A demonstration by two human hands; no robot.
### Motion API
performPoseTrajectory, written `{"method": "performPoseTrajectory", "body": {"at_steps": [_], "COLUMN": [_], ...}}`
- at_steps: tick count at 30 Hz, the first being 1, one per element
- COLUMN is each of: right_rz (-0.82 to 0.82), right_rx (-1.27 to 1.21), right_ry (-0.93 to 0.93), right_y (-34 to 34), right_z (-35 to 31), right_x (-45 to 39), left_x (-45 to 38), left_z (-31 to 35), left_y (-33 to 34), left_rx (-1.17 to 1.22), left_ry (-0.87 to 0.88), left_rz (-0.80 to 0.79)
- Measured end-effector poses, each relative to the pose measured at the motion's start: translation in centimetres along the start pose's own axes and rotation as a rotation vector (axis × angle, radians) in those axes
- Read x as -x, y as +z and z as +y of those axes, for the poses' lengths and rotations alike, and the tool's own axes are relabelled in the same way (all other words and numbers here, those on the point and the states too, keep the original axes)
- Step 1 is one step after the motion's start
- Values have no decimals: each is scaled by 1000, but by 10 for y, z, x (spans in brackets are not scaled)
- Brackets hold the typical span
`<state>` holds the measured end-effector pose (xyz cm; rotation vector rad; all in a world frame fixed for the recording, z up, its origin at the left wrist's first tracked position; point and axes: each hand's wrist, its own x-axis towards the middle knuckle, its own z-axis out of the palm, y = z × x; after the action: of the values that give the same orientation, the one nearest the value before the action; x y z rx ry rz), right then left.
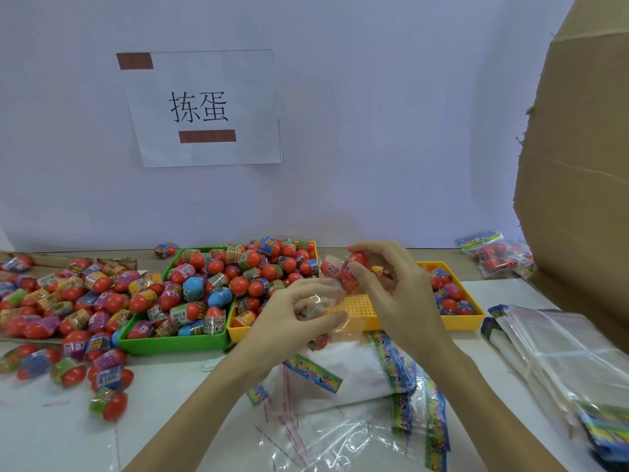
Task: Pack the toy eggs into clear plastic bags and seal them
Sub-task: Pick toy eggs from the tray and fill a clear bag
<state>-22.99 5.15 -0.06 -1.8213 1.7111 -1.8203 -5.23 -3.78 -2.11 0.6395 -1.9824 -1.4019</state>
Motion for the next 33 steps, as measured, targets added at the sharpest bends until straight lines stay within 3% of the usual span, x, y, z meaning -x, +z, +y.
{"method": "performPoseTrajectory", "body": {"at_steps": [10,24,29,33], "right_rz": [-59,-290,-271,-192], "right_rx": [-106,-19,-54,85], "right_ry": [127,64,48,-25], "right_y": [-2,-4,-1,0], "right_z": [1,-3,-5,-7], "right_x": [-1,-2,0,1], "left_x": [4,7,8,7], "left_z": [7,16,19,16], "left_y": [0,1,0,0], "left_rx": [73,163,177,76], "left_ry": [-22,-37,-32,-30], "left_rz": [72,56,8,14]}}
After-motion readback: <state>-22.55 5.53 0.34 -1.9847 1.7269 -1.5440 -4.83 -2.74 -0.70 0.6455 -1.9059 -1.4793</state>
